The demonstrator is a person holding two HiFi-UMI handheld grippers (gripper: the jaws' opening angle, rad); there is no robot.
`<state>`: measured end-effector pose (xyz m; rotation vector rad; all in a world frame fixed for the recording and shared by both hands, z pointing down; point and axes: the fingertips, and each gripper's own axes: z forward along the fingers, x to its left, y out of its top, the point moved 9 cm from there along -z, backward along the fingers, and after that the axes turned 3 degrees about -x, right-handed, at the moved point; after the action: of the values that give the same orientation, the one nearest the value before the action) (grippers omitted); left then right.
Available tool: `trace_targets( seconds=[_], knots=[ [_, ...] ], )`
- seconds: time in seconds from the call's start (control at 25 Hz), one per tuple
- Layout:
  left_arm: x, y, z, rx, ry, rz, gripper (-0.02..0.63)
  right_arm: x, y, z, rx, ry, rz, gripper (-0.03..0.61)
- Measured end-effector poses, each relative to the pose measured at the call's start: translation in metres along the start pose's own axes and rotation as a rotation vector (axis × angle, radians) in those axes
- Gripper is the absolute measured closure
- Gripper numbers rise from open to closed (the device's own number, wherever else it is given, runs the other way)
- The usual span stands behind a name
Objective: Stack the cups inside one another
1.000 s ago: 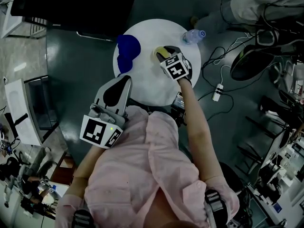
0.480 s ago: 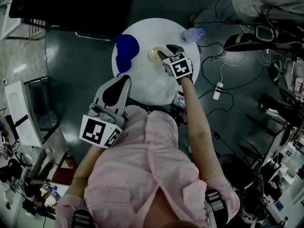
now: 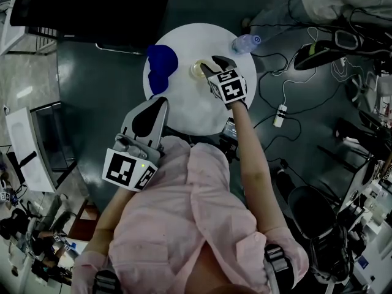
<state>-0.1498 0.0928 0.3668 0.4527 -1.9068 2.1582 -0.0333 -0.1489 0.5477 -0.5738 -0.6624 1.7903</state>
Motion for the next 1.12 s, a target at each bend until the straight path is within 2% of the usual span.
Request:
trace_targets(
  seconds=[0.2,0.56,0.92,1.12],
  knots=[
    [-0.002,0.000,-0.001,-0.006,-0.012,0.002,0.595,0.003,0.012,-0.020,-0.101,-0.058,0.032,0.403],
    [-0.008,0.001,-0.007,-0.015,-0.036,0.014,0.595,0.011,0.030,-0.056,-0.261,-0.154,0.074,0.530],
    [-0.021,-0.004,-0.012,-0.012,-0.058,0.014,0.595,0.023,0.038,-0.096,-0.382,-0.184,0.100,0.543],
    [-0.034,-0.007,-0.014,-0.012,-0.066,0.031,0.595,0.032,0.039,-0.130,-0.488,-0.193,0.123,0.545]
  ],
)
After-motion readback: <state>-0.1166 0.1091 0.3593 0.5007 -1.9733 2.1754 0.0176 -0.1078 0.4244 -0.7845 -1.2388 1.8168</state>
